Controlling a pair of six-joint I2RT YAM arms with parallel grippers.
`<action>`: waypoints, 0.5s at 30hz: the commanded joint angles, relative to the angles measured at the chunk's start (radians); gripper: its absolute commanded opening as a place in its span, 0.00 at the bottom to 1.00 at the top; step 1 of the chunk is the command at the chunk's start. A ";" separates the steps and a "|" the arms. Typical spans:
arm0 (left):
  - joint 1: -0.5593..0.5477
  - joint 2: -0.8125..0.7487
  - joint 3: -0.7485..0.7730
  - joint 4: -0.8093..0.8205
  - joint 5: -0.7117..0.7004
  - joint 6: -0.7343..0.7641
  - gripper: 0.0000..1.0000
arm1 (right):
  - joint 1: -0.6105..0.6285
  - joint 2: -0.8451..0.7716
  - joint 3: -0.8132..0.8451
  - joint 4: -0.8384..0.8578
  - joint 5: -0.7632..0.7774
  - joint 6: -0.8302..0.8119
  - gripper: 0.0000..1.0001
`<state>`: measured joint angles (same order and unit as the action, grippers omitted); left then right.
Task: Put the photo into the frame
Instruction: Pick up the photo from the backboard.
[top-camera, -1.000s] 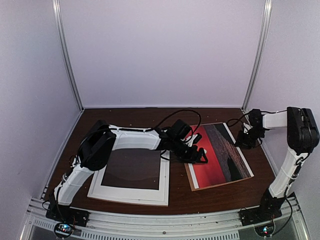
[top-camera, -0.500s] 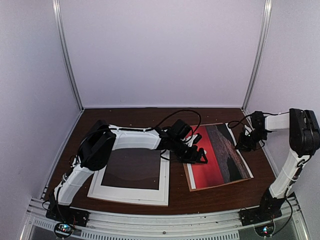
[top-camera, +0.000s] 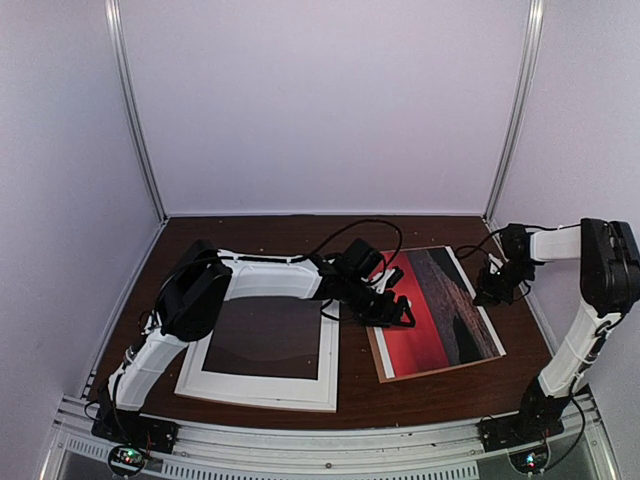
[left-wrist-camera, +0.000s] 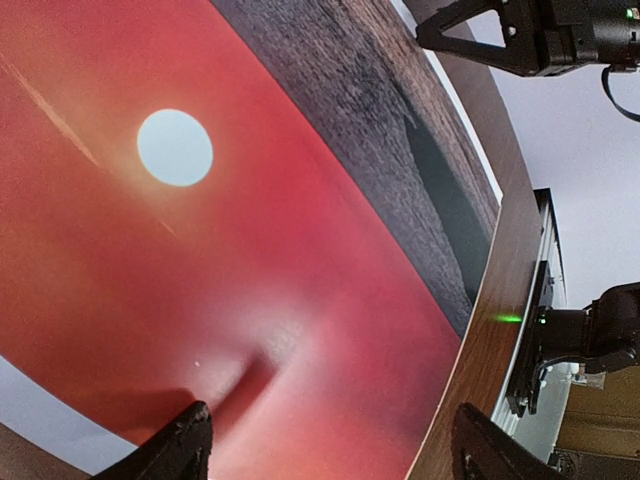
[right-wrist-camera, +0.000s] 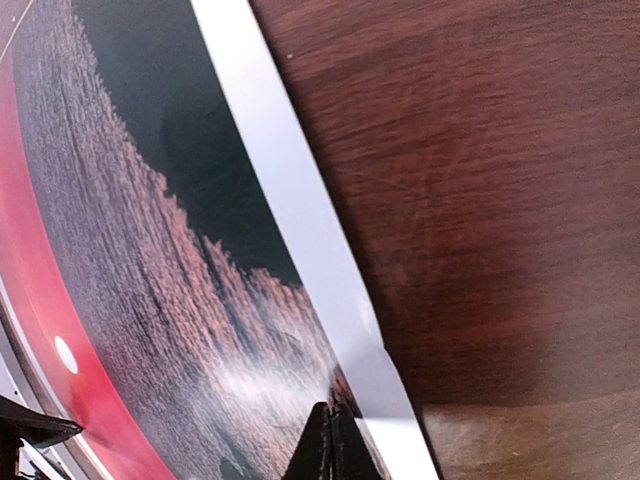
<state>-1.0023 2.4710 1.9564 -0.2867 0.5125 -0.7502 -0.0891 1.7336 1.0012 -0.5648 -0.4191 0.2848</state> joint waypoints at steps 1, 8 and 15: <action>-0.004 0.052 -0.014 -0.097 -0.033 -0.001 0.84 | 0.005 -0.053 -0.004 -0.030 0.073 -0.002 0.05; -0.005 0.051 -0.015 -0.099 -0.032 0.000 0.84 | 0.005 -0.066 -0.006 -0.066 0.176 0.009 0.27; -0.005 0.048 -0.017 -0.102 -0.032 0.007 0.83 | -0.002 -0.013 -0.019 -0.056 0.146 0.002 0.36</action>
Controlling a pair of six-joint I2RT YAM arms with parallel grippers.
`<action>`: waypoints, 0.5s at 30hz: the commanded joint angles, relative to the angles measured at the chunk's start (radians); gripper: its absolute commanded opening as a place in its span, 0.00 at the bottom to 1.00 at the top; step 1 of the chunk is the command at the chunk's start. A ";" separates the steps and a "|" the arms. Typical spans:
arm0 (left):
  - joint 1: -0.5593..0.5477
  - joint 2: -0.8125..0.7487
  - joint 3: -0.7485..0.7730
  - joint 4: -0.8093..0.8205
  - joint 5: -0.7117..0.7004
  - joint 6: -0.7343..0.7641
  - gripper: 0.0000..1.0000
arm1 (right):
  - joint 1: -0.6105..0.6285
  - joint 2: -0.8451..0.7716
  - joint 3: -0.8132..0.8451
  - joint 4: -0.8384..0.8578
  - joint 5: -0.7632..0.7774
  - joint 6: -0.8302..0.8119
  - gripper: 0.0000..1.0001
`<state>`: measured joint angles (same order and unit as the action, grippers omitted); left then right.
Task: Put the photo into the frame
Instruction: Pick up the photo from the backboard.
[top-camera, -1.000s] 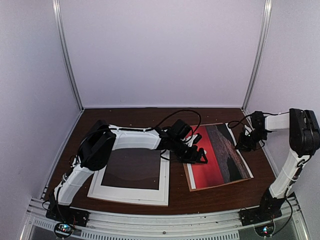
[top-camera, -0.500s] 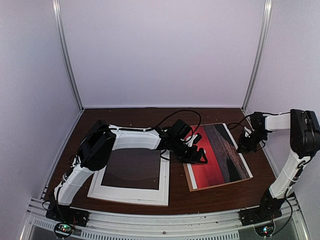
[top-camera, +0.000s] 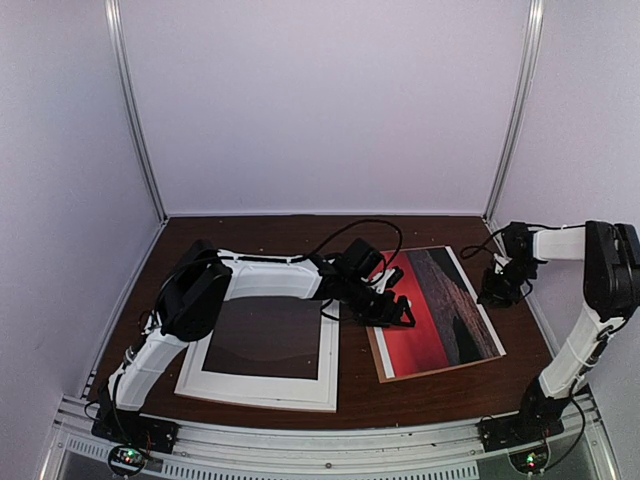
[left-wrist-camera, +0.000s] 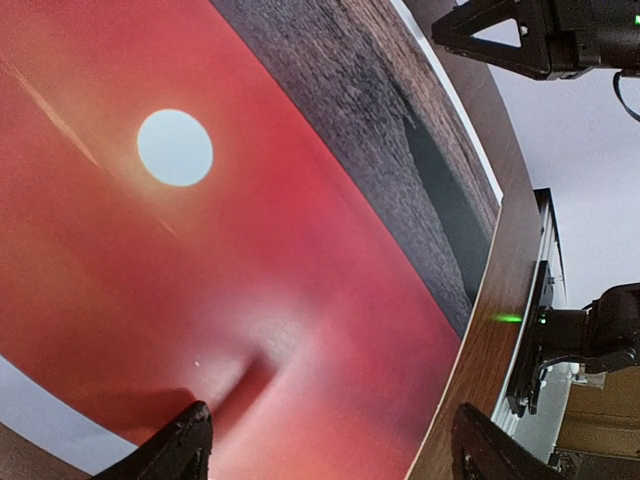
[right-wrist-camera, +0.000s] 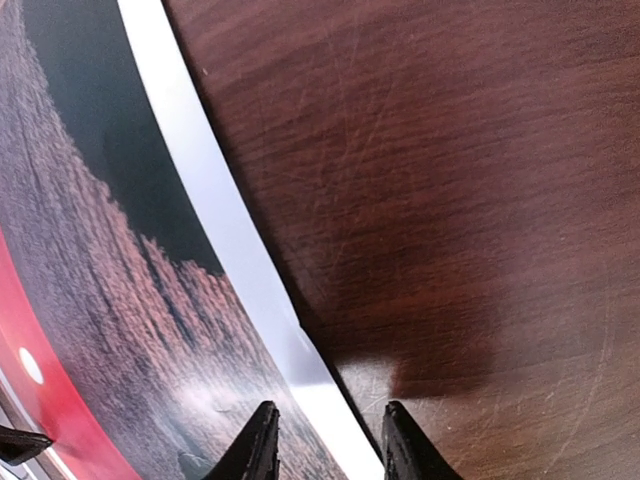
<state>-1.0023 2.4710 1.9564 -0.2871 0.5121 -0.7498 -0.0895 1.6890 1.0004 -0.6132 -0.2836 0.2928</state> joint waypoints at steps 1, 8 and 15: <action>-0.005 0.047 -0.017 -0.102 -0.032 0.007 0.83 | -0.004 0.037 -0.020 -0.005 0.002 -0.007 0.37; -0.005 0.048 -0.012 -0.107 -0.033 0.010 0.83 | -0.008 0.059 -0.026 0.001 -0.040 -0.015 0.34; -0.004 0.037 -0.018 -0.115 -0.039 0.014 0.83 | -0.010 0.024 -0.068 0.033 -0.147 -0.015 0.21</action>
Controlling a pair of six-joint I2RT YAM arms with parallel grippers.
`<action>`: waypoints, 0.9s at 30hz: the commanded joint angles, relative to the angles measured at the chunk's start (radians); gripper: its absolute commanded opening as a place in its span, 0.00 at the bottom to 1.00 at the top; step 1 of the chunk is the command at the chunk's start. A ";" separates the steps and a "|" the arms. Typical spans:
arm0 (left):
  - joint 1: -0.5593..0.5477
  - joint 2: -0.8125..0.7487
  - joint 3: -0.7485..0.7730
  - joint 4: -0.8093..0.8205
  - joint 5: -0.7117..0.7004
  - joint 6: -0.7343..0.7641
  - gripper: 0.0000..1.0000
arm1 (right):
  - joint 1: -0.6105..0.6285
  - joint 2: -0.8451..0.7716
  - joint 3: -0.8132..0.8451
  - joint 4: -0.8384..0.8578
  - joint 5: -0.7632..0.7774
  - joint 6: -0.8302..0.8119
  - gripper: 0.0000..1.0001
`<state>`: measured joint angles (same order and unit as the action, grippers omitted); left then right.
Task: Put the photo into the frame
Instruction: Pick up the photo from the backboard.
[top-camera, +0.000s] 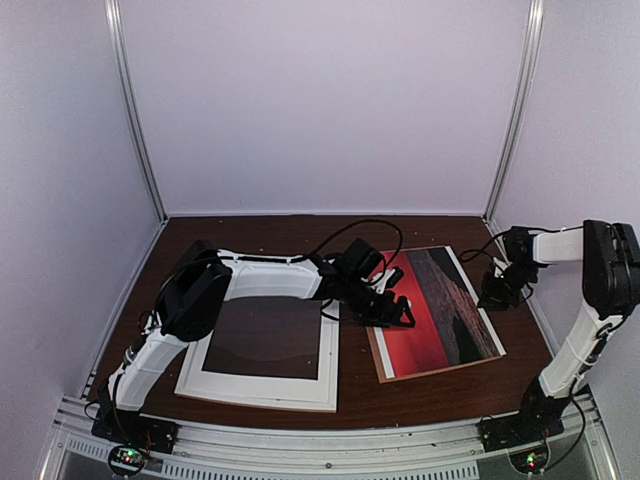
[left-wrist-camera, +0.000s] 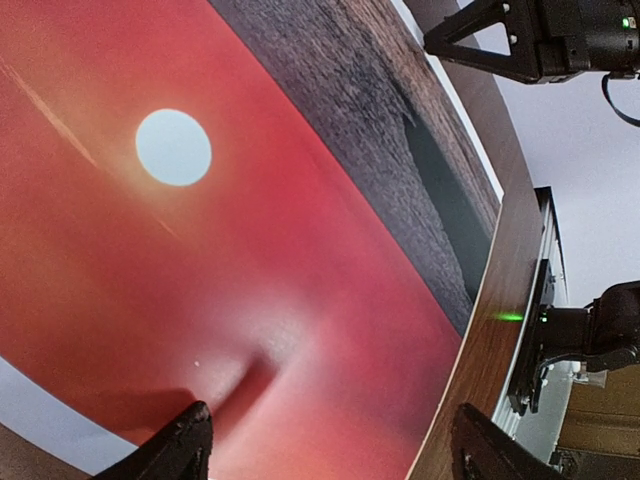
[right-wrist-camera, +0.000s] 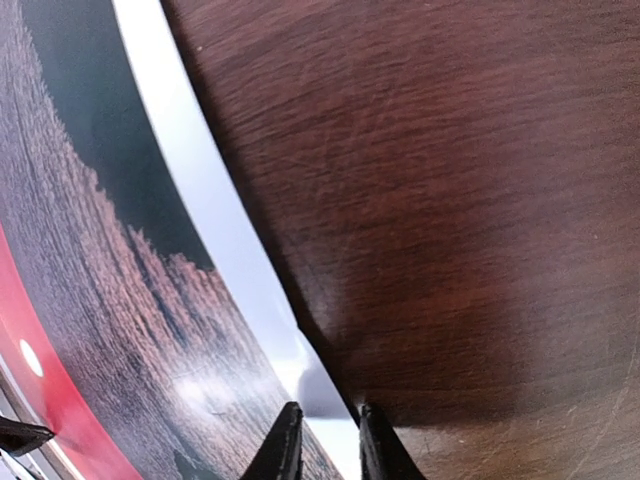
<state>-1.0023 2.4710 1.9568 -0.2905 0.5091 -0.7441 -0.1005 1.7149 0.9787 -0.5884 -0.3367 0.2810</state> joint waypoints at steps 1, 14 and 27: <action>-0.005 0.035 -0.021 -0.112 -0.037 0.009 0.83 | 0.001 -0.007 -0.052 0.011 -0.105 -0.003 0.19; -0.003 0.011 -0.065 -0.093 -0.049 0.003 0.83 | 0.001 -0.092 -0.099 0.041 -0.150 0.004 0.01; -0.004 0.008 -0.075 -0.088 -0.053 -0.003 0.83 | 0.001 -0.118 -0.118 0.035 -0.115 0.026 0.00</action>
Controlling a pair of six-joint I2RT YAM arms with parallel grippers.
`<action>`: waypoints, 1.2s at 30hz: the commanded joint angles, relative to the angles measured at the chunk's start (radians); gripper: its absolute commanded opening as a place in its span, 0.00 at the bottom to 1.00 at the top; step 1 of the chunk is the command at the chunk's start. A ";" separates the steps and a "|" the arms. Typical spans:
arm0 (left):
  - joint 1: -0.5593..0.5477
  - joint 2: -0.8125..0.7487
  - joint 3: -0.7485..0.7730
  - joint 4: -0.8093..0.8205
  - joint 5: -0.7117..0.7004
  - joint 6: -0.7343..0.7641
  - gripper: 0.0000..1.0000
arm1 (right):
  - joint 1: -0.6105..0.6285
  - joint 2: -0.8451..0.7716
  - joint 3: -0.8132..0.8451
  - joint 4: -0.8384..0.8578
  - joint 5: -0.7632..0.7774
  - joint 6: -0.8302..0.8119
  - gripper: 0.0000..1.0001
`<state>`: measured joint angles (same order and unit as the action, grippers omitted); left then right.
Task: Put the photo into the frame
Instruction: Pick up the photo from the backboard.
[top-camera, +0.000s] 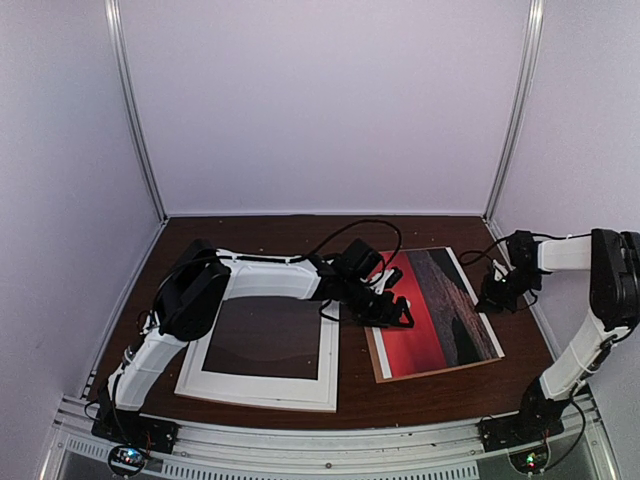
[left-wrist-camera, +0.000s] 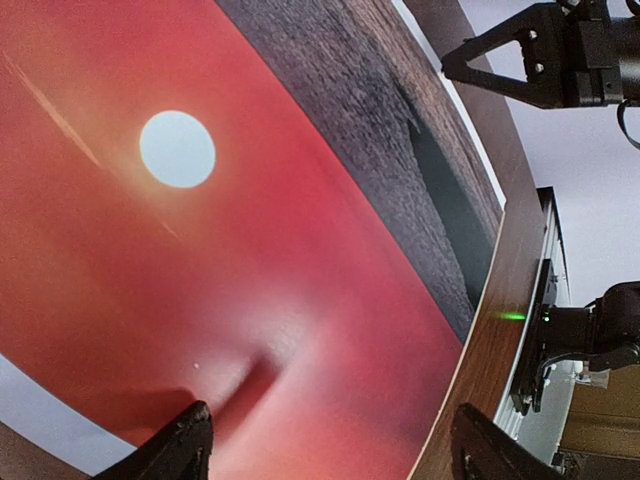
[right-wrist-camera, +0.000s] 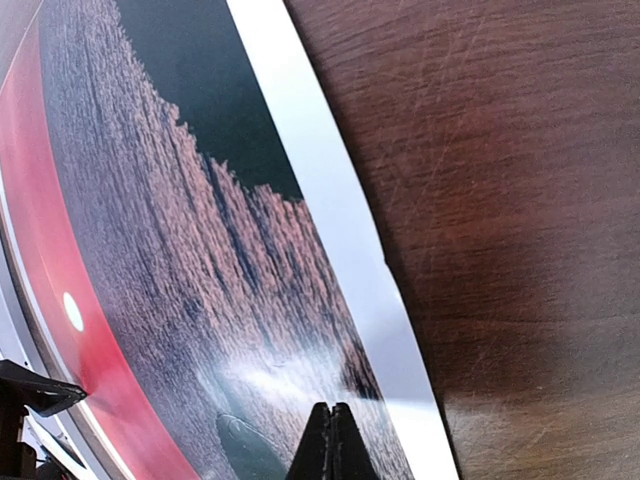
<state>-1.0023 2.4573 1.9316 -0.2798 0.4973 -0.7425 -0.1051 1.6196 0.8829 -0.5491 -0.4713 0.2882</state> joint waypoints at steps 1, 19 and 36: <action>-0.003 0.021 -0.053 -0.100 -0.044 -0.006 0.83 | 0.005 -0.024 -0.029 0.000 0.029 0.026 0.01; 0.001 -0.037 -0.112 -0.097 -0.082 0.011 0.83 | 0.010 -0.220 -0.159 -0.167 0.305 0.136 0.54; 0.001 -0.040 -0.108 -0.092 -0.068 0.009 0.83 | 0.051 -0.265 -0.268 -0.124 0.109 0.196 0.45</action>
<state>-1.0023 2.4107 1.8595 -0.2626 0.4603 -0.7387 -0.0704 1.3525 0.6487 -0.6876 -0.2817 0.4667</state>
